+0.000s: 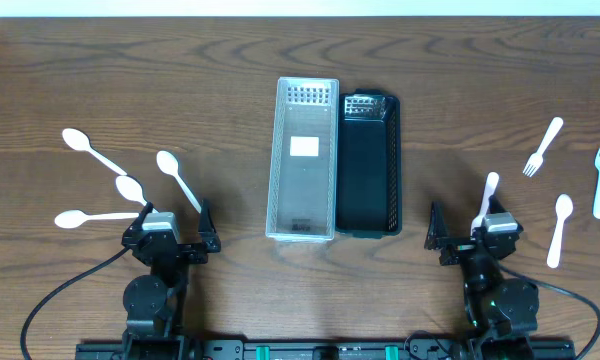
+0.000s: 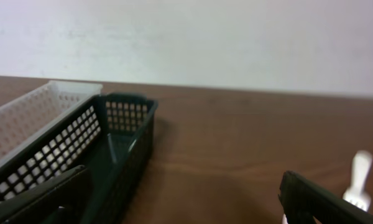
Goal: Pack container
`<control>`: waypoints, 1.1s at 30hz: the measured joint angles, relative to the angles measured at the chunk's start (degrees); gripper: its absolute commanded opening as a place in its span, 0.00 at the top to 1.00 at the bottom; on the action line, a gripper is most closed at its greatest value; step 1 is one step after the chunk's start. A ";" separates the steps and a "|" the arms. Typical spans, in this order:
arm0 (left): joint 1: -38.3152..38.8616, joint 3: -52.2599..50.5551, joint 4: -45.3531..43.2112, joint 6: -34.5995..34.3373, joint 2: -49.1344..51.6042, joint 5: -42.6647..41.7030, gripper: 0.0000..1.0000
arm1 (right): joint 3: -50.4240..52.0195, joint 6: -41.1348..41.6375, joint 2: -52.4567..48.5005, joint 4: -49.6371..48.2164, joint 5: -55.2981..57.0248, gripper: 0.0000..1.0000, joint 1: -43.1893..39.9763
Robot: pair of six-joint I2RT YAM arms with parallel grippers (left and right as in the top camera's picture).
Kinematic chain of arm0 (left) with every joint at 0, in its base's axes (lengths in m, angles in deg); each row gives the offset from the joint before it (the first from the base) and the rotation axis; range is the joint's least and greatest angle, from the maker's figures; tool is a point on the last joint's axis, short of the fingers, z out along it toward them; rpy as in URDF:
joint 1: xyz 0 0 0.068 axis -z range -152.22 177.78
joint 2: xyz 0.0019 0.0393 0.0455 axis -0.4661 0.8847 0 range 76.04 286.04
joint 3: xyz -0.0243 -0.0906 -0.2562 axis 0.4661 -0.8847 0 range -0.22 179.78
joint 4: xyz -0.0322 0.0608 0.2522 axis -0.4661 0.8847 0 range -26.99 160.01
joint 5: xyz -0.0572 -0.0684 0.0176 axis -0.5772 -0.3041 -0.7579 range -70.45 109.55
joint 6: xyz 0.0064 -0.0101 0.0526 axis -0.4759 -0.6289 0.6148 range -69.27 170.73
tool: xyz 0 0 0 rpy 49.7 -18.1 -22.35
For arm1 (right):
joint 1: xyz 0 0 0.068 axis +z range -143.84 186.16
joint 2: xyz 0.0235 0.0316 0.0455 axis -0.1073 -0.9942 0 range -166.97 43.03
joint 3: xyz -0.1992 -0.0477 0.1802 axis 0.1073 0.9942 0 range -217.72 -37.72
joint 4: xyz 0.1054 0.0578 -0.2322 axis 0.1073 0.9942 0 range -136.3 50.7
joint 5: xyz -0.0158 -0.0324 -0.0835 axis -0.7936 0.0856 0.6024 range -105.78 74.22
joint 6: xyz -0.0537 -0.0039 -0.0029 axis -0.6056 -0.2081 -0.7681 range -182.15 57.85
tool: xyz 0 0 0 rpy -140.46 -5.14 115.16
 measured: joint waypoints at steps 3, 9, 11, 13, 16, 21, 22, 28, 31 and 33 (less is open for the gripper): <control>0.00 0.00 0.02 0.00 0.02 0.11 0.02 | -0.24 3.98 -0.76 0.81 0.07 0.01 0.02; 0.00 0.04 -0.31 -1.33 0.09 0.35 0.02 | -7.91 7.41 -7.26 9.49 1.25 0.01 -0.20; 0.00 0.09 -0.17 -4.94 0.11 0.37 0.02 | -13.62 7.91 -11.72 12.81 1.55 0.01 -0.90; 0.00 0.50 0.48 -8.63 0.24 0.39 0.02 | -19.23 8.20 -16.09 16.13 1.81 0.01 -1.86; 0.00 2.40 2.03 -13.46 1.86 0.63 0.02 | -29.07 7.91 -24.13 23.74 2.12 0.01 -2.86; 0.00 15.74 5.95 -16.79 12.20 1.03 0.02 | -47.30 4.55 -38.29 40.50 2.32 0.01 -5.18; 0.00 19.50 8.35 -17.16 15.04 1.09 0.02 | -50.60 4.00 -40.74 43.28 2.34 0.01 -5.64; 0.00 44.04 27.43 -17.18 34.14 1.66 0.02 | -67.69 2.38 -52.06 52.22 1.33 0.01 -6.88; 0.00 56.02 38.56 -16.11 43.58 1.66 0.02 | -72.54 4.11 -54.49 54.29 1.36 0.01 -7.30; 0.00 61.77 43.28 -15.69 48.28 1.68 0.02 | -75.03 7.39 -56.63 58.38 2.19 0.01 -8.52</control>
